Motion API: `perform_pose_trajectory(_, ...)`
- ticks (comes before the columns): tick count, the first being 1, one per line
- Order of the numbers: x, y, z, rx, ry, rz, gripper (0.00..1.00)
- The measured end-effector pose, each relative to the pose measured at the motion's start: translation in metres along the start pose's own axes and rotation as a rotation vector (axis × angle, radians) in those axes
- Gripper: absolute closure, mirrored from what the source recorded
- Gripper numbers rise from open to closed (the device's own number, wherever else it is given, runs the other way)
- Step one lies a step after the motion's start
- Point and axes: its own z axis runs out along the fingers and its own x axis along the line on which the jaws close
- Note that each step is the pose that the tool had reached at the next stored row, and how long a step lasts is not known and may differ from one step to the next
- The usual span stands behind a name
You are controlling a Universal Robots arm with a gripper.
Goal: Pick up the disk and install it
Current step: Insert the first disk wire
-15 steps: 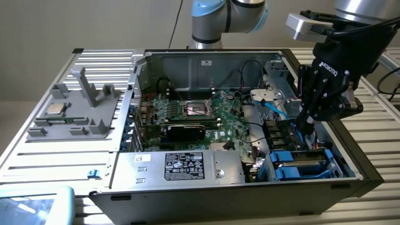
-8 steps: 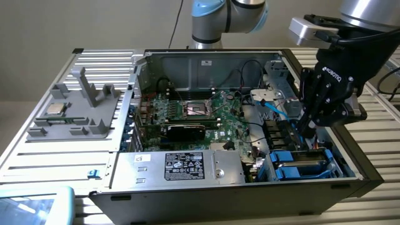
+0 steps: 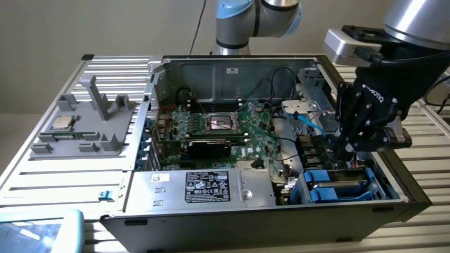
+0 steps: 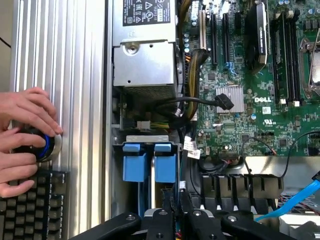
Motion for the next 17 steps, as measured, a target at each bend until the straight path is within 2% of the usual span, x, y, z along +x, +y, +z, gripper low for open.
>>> perform_pose_trajectory(5, 0.01, 0.0005, 0.0052, 0.0002, -0.0358, -0.003, 0.84)
perform_pose_trajectory(7, 0.014, 0.0006, 0.0073, 0.0011, -0.047, -0.005, 0.84)
perform_pose_trajectory(8, 0.014, 0.0006, 0.0083, 0.0027, -0.05, -0.006, 0.84)
perform_pose_trajectory(12, 0.015, 0.0006, 0.0109, 0.015, -0.0544, -0.019, 0.84)
perform_pose_trajectory(15, 0.016, 0.0004, 0.0124, 0.0164, -0.0638, -0.027, 0.84)
perform_pose_trajectory(17, 0.019, 0.0003, 0.0132, 0.0192, -0.0826, -0.029, 0.84)
